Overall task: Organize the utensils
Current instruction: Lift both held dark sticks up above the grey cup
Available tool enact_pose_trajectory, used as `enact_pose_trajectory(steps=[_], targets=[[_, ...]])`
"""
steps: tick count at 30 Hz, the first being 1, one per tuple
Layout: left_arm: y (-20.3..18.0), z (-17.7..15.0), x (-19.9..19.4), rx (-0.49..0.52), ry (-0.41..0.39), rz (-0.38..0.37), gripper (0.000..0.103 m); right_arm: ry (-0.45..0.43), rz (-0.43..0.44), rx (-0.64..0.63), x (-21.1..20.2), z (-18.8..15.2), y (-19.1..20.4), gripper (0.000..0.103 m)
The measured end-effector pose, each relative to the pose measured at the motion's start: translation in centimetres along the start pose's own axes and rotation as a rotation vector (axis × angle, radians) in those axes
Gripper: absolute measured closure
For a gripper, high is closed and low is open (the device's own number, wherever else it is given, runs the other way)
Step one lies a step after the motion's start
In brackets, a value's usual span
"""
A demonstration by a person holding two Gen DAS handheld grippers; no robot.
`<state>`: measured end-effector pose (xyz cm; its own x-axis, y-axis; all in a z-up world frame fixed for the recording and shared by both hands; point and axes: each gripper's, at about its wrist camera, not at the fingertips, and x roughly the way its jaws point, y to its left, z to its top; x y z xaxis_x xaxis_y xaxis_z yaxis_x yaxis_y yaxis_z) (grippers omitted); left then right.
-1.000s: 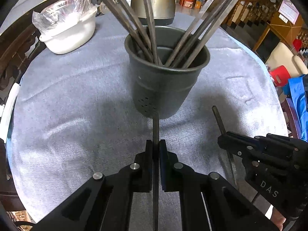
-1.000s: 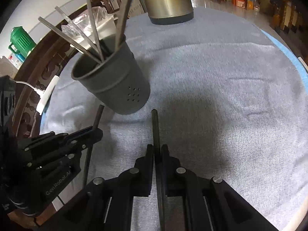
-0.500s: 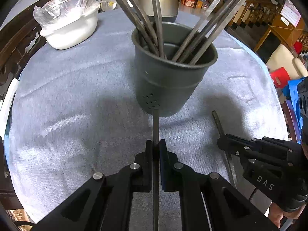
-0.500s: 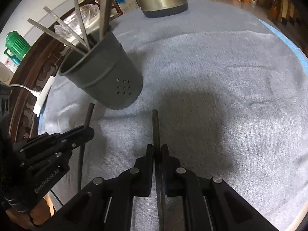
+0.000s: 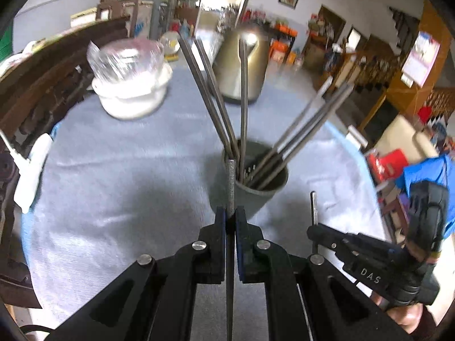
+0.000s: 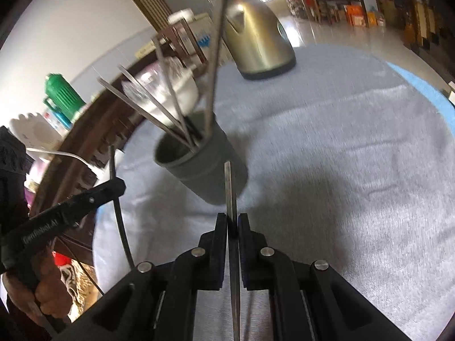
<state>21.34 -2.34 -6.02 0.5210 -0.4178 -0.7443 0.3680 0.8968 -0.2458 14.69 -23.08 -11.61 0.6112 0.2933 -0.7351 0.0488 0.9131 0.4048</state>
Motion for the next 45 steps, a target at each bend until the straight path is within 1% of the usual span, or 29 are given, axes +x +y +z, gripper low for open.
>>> enact_pose_trajectory(steps=[3,6,11,14,15,16,19,20,21,23,24,26,27,29,30,31,32,33,34,35,36,37,39,40,41,42,45], targets=[[0.0,0.4,-1.7,-0.013,-0.050,-0.004,0.097,-0.053,0.032,-0.012,-1.4,0.2,0.9,0.094],[-0.1,0.7,-3.4,-0.014,-0.092,-0.002,0.097,-0.095,0.047,-0.032,-2.6,0.6,1.9,0.094],[-0.6,0.9,-5.0,-0.001,-0.133,0.001,0.097,-0.147,0.043,-0.078,-4.6,1.0,3.2,0.094],[-1.1,0.9,-5.4,0.019,-0.140,0.000,0.097,-0.156,0.040,-0.098,-5.1,1.2,3.7,0.093],[-1.2,0.8,-5.4,0.024,-0.137,0.008,0.097,-0.148,0.030,-0.103,-5.1,1.2,3.8,0.094],[-1.3,0.8,-5.2,0.025,-0.133,0.015,0.097,-0.120,0.009,-0.109,-4.7,1.3,3.8,0.093],[-1.1,0.6,-5.2,0.017,-0.136,0.018,0.097,-0.053,-0.005,-0.059,-3.3,1.2,2.5,0.092],[-1.0,0.5,-5.3,0.015,-0.139,0.018,0.097,-0.011,-0.009,-0.039,-2.6,1.1,1.9,0.091],[-1.0,0.4,-5.4,0.015,-0.140,0.019,0.097,0.052,-0.028,-0.019,-1.4,0.8,1.1,0.091],[-0.9,0.4,-5.4,0.013,-0.140,0.017,0.097,0.128,-0.048,0.000,0.1,0.3,0.5,0.089],[-0.8,0.4,-5.5,0.013,-0.141,0.016,0.097,0.164,-0.043,0.013,0.9,0.1,0.2,0.089],[-0.8,0.3,-5.5,0.013,-0.141,0.014,0.097,0.188,-0.030,0.030,1.9,-0.3,0.0,0.088],[-0.8,0.3,-5.5,0.013,-0.141,0.013,0.097,0.195,-0.044,0.027,2.5,-0.4,0.1,0.086],[-0.9,0.3,-5.6,0.015,-0.141,0.014,0.097,0.209,-0.065,0.025,3.3,-0.4,0.2,0.070],[-0.9,0.3,-5.6,0.016,-0.141,0.015,0.097,0.218,-0.075,0.026,3.8,-0.3,0.2,0.065],[-1.0,0.2,-5.6,0.016,-0.142,0.014,0.097,0.231,-0.088,0.026,4.3,-0.4,0.2,0.053],[-1.0,0.2,-5.6,0.014,-0.142,0.014,0.097,0.245,-0.102,0.020,4.9,-0.4,0.3,0.049],[-1.0,0.2,-5.6,0.015,-0.143,0.013,0.097,0.243,-0.111,0.009,5.2,-0.3,0.4,0.049],[-1.0,0.2,-5.6,0.015,-0.144,0.012,0.097,0.243,-0.121,-0.004,5.3,-0.4,0.6,0.053],[-1.1,0.2,-5.5,0.016,-0.145,0.011,0.097,0.251,-0.135,-0.019,5.7,-0.4,0.9,0.063],[-1.1,0.2,-5.5,0.016,-0.145,0.009,0.097,0.262,-0.148,-0.025,6.1,-0.5,1.0,0.068],[-1.1,0.2,-5.5,0.015,-0.145,0.007,0.097,0.277,-0.163,-0.028,6.7,-0.6,1.1,0.068],[-1.2,0.2,-5.5,0.017,-0.145,0.005,0.097,0.306,-0.199,-0.039,7.8,-1.0,1.1,0.076],[-1.2,0.2,-5.5,0.018,-0.145,0.004,0.097,0.280,-0.216,-0.053,7.8,-1.1,1.1,0.086],[-1.2,0.2,-5.5,0.019,-0.144,0.003,0.097,0.279,-0.231,-0.064,7.9,-1.1,1.1,0.094],[-1.1,0.1,-5.5,0.020,-0.144,0.001,0.097,0.276,-0.238,-0.072,7.8,-1.2,1.1,0.095],[-1.1,0.1,-5.5,0.023,-0.144,0.005,0.097,0.277,-0.208,-0.061,7.3,-1.4,0.5,0.097]])
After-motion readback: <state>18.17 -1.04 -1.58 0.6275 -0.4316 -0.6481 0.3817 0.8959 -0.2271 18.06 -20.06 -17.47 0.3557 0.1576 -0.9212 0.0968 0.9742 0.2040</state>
